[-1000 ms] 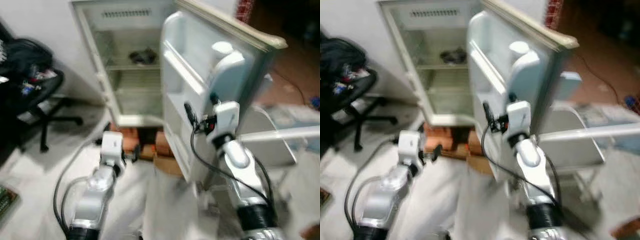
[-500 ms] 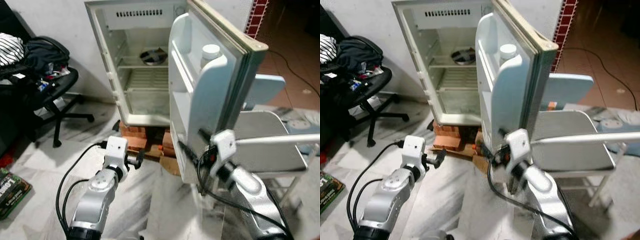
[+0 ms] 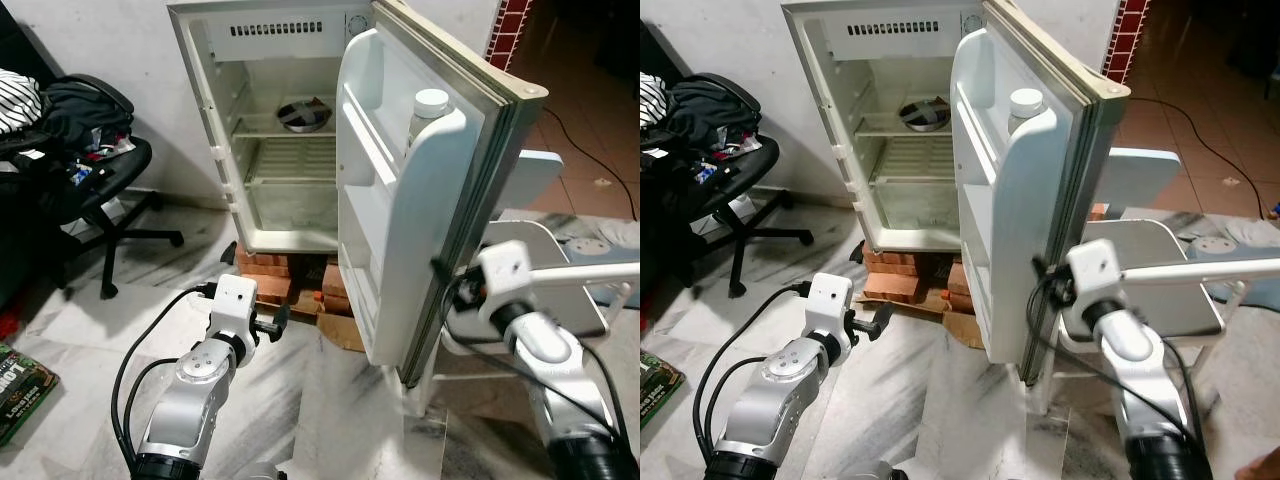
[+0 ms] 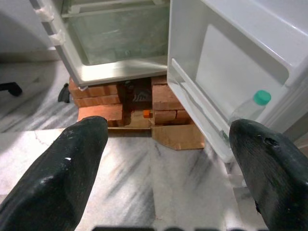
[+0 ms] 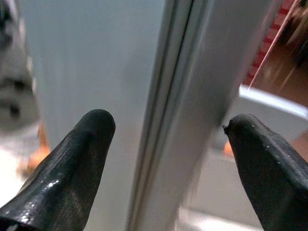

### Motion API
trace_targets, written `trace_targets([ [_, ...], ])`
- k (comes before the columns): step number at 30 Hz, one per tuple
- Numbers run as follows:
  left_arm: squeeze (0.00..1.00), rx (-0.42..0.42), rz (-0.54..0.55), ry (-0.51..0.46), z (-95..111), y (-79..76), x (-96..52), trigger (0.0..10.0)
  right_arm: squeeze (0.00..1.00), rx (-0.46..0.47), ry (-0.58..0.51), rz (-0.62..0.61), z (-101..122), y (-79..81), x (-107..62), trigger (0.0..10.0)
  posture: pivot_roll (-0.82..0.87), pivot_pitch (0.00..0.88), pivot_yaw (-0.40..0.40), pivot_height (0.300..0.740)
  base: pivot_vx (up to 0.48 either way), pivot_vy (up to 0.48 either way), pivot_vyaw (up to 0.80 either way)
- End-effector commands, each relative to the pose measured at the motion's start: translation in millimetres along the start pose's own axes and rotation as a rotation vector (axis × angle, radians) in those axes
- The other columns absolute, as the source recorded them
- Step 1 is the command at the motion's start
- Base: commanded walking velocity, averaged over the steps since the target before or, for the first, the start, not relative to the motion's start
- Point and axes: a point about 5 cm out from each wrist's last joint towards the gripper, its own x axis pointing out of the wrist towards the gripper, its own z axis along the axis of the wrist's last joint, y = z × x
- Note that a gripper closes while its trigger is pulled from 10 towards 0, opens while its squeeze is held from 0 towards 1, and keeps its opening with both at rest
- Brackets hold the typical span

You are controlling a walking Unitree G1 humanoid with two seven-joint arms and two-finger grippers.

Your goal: Restocking fridge

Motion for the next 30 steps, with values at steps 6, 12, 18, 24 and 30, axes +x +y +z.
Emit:
trace_targets([
  [6, 0.00, 0.017, -0.004, -0.011, 5, 1.5, -1.1, 10.0, 0.00, 0.390, -0.221, 0.372, 58, 44.2, 8.4, 10.0, 0.01, 0.000, 0.060, 0.740, 0.000, 0.000, 0.00],
  [12, 0.00, 0.020, -0.010, -0.014, 5, -0.1, -1.6, 10.0, 0.00, 0.581, -0.227, 0.798, 75, 78.6, -27.3, 10.0, 0.00, 0.000, 0.057, 0.740, 0.000, 0.000, 0.00],
  [18, 0.00, 0.035, -0.020, -0.012, 4, -2.0, -1.3, 10.0, 0.00, 0.218, -0.050, 0.413, 20, 60.1, -8.5, 10.0, 0.00, 0.000, 0.064, 0.740, 0.000, 0.000, 0.00],
  [24, 0.00, 0.035, 0.009, -0.052, 11, 2.5, -0.6, 10.0, 0.00, 0.193, -0.038, 0.119, 10, 44.1, -14.4, 10.0, 0.00, 0.000, 0.059, 0.740, 0.000, 0.000, 0.00],
  [30, 0.00, 0.048, 0.002, -0.119, 18, 4.7, -0.3, 10.0, 0.00, 0.211, -0.059, 0.023, 0, 54.4, -23.2, 10.0, -0.01, 0.000, 0.063, 0.740, 0.000, 0.373, 0.00],
])
